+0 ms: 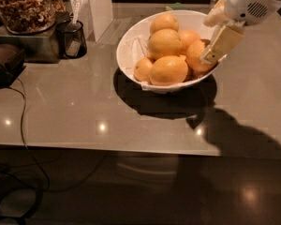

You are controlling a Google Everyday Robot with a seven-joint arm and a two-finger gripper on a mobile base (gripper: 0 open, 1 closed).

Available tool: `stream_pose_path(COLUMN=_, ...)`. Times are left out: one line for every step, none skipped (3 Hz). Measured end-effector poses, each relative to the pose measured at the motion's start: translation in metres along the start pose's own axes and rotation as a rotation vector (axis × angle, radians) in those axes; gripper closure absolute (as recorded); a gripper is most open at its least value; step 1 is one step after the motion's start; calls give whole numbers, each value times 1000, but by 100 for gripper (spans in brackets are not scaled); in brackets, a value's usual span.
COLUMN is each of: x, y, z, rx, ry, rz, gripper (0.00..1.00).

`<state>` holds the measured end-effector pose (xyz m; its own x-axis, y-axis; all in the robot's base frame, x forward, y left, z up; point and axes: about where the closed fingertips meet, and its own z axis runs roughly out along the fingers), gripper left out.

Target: Pick orange from white bowl

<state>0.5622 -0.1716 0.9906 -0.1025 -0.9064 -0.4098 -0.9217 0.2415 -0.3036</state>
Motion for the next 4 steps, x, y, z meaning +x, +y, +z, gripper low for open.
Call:
stream_pose_path(x=-5, y=-7, z=19, rx=-32, ry=-7, rz=6, gripper=30)
stream_pose_path(x=-10, y=-12, z=39, rx=-67, ry=-13, rz=6, gripper=32)
stream_pose_path(x=-6, y=-14, z=52, rx=-88, ry=-4, rz=15, gripper=35)
stream_pose_path(x=6, y=-17, z=59, rx=-98, ry=52, rz=16, gripper=36)
